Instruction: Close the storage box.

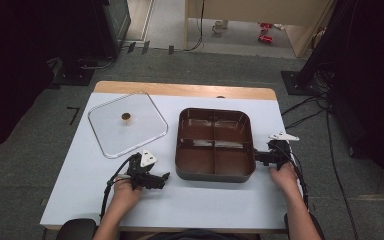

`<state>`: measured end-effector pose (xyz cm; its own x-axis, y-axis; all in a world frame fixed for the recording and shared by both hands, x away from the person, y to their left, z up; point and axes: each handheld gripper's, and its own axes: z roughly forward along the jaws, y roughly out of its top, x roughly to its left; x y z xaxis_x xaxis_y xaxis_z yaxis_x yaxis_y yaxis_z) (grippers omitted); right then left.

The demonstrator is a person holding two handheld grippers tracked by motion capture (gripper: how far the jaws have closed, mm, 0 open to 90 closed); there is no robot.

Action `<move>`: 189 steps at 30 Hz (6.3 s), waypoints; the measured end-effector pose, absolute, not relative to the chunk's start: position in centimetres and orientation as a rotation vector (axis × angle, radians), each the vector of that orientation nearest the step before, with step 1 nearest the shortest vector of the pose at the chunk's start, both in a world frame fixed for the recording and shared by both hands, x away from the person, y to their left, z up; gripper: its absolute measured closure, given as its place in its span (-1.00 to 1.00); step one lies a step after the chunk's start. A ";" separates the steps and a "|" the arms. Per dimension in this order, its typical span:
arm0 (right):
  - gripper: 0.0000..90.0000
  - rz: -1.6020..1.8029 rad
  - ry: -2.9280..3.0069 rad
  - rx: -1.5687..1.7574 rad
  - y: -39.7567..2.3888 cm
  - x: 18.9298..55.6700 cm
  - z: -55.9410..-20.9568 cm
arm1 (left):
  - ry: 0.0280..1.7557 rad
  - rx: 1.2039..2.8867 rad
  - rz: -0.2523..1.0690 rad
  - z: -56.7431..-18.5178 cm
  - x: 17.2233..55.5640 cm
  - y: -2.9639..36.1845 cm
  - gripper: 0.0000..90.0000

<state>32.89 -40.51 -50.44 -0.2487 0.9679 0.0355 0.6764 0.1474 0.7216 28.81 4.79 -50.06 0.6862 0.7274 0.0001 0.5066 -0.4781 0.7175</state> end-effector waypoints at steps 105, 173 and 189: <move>-0.76 0.880 1.989 1.565 -40.5 32.9 -50.4 | 0.992 2.128 0.310 -43.4 34.3 7.3 -0.28; -0.75 0.879 1.988 1.564 -40.5 32.9 -50.4 | 1.251 2.065 0.420 -45.9 47.4 15.3 0.32; -0.75 0.879 1.988 1.564 -40.5 32.9 -50.4 | 1.137 1.935 0.443 -38.8 44.7 14.1 0.32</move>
<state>32.86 -40.49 -50.44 -0.2482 0.9682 0.0312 0.6743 0.1496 0.7232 44.69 14.10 -38.78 0.5286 0.8426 -0.1031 0.5502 -0.2477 0.7975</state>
